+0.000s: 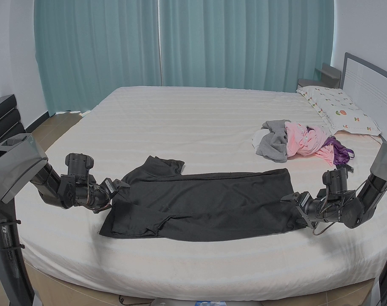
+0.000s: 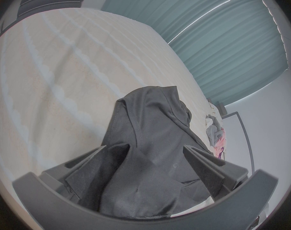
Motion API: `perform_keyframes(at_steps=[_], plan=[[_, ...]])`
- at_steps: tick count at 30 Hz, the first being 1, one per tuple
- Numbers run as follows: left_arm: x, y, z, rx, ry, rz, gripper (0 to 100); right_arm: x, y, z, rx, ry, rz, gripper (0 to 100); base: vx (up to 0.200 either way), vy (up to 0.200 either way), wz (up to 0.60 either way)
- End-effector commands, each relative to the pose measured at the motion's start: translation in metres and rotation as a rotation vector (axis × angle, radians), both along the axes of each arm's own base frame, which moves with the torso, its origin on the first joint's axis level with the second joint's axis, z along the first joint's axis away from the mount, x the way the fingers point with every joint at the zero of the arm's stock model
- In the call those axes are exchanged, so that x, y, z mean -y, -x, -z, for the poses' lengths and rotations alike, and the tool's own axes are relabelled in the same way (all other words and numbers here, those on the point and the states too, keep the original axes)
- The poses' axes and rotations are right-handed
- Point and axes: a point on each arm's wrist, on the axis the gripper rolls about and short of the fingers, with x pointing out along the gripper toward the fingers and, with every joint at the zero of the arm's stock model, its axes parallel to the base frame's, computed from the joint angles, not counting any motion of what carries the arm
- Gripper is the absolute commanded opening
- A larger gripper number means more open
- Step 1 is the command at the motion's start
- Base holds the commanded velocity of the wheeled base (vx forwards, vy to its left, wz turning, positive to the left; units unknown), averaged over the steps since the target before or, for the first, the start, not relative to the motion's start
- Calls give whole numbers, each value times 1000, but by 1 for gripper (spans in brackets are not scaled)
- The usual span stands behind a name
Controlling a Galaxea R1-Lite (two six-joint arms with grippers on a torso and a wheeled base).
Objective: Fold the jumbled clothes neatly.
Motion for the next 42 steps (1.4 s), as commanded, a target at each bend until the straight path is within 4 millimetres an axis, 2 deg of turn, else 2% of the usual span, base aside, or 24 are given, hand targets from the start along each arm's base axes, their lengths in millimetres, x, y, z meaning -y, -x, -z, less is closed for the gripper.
perform_keyframes(at_steps=[1,9,19,33,34,42], plan=[[-1,-9,-4,36,7,20,100,0,-1,2,-4,1,-1,100,0,0,0],[3,-11,9,54,-68,137,100,-2,0,2,-6,1,-7,100,0,0,0],[-12,-12,9,92,-141,162,100,-4,0,2,14,-1,-14,100,0,0,0],[-9,-10,19,67,-140,189,100,-5,0,5,6,-1,-15,100,0,0,0],[-9,-10,19,67,-140,189,0,-5,0,5,5,1,-14,100,0,0,0],[-16,-9,24,50,-138,171,0,-5,-2,7,7,2,-14,100,0,0,0]])
